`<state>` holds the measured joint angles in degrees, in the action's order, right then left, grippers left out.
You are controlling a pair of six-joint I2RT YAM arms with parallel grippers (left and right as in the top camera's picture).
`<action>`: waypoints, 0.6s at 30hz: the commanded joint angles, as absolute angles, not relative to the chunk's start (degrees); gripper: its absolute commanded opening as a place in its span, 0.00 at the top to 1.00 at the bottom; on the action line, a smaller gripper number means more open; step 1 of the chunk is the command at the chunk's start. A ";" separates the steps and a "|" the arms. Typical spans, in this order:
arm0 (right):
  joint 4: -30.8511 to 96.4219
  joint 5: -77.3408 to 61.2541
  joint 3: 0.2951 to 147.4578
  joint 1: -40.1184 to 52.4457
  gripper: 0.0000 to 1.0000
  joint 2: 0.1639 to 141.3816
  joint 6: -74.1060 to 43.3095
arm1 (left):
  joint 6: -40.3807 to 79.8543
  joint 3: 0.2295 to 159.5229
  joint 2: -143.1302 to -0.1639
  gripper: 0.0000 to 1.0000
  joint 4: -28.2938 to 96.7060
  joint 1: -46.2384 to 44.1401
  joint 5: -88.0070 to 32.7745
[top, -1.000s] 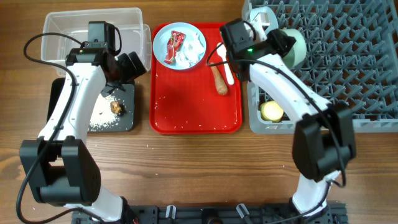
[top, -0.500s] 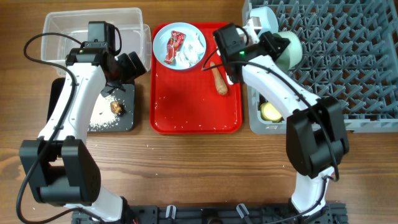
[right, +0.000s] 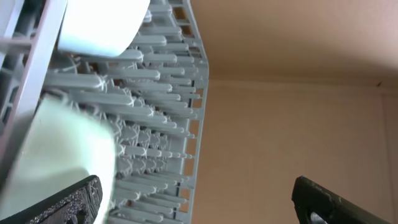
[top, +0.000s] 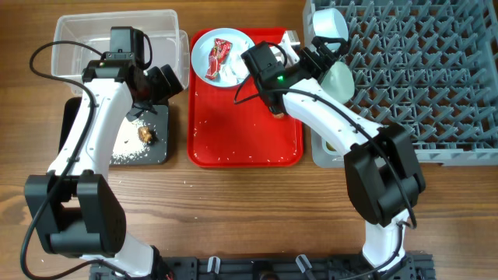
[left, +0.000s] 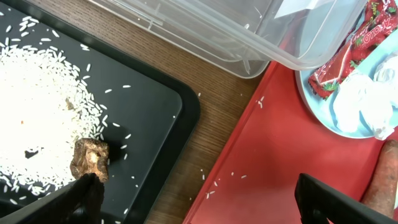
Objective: Sort waste into correct bins and load items into the dishwasher rack
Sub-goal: 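Insert the green bowl upright in the rack and release, then reach the right gripper to the light-blue plate and grasp its rim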
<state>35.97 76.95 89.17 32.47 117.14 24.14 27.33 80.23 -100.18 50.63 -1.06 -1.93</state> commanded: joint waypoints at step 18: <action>32.08 8.08 94.61 33.93 0.00 98.65 5.82 | 27.29 80.97 -99.44 0.00 50.65 -0.84 -1.19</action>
